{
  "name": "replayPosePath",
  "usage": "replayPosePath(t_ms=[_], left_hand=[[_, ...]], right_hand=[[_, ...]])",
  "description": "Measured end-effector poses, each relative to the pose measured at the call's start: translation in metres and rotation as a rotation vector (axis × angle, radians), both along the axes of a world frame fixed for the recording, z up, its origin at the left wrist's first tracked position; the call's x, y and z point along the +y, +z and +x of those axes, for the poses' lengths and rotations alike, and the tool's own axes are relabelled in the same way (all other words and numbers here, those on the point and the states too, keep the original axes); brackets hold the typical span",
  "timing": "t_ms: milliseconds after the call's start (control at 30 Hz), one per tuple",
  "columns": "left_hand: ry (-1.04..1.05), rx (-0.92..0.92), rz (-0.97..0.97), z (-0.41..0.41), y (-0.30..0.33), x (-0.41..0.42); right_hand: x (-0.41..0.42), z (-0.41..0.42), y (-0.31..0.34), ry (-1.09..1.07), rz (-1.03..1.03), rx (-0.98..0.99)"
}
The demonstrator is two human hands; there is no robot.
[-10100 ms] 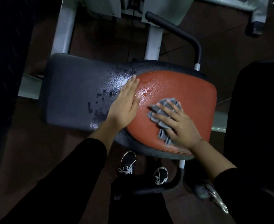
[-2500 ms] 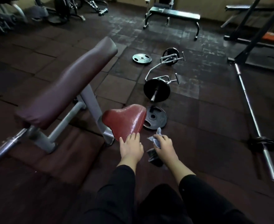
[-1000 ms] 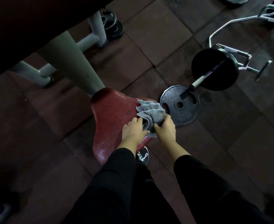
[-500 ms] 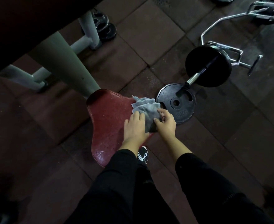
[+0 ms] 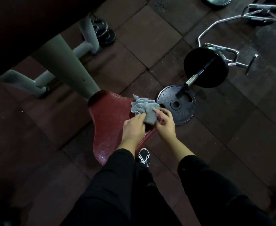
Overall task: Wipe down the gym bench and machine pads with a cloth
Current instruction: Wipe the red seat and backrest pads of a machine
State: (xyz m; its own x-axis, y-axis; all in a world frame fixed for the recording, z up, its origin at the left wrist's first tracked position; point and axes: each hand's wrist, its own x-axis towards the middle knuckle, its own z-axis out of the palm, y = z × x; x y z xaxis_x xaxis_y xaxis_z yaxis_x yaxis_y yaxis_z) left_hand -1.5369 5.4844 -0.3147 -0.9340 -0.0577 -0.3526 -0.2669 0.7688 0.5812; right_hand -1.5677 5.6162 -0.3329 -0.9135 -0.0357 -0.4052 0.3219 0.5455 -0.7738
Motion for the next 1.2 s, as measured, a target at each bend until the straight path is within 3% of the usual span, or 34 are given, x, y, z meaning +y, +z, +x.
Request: replayPosePath(t_ms=[200, 433, 567, 767, 867, 933, 1067, 1200], left_hand=[[0.151, 0.029, 0.069, -0.011, 0.017, -0.007], [0.331, -0.042, 0.127, -0.023, 0.000, -0.015], [0.224, -0.061, 0.106, -0.023, -0.024, -0.022], [0.166, -0.068, 0.112, -0.023, -0.051, -0.027], [0.087, -0.066, 0.001, -0.020, -0.055, -0.032], [0.048, -0.067, -0.054, -0.018, -0.061, -0.039], [-0.037, -0.034, -0.102, -0.013, -0.072, -0.045], [-0.038, 0.011, -0.223, -0.001, -0.084, -0.054]], right_hand=[[0.000, -0.009, 0.010, 0.102, 0.173, 0.098], [-0.013, -0.027, 0.006, 0.112, 0.141, 0.003], [-0.015, -0.036, -0.015, 0.101, 0.254, 0.016], [-0.022, -0.037, -0.031, 0.493, 0.644, 0.156], [-0.029, -0.027, -0.035, 0.534, 0.562, 0.290], [-0.032, -0.017, -0.044, 0.619, 0.502, 0.275], [-0.033, -0.009, -0.060, 0.627, 0.552, 0.293], [-0.034, -0.013, -0.065, 0.613, 0.617, 0.438]])
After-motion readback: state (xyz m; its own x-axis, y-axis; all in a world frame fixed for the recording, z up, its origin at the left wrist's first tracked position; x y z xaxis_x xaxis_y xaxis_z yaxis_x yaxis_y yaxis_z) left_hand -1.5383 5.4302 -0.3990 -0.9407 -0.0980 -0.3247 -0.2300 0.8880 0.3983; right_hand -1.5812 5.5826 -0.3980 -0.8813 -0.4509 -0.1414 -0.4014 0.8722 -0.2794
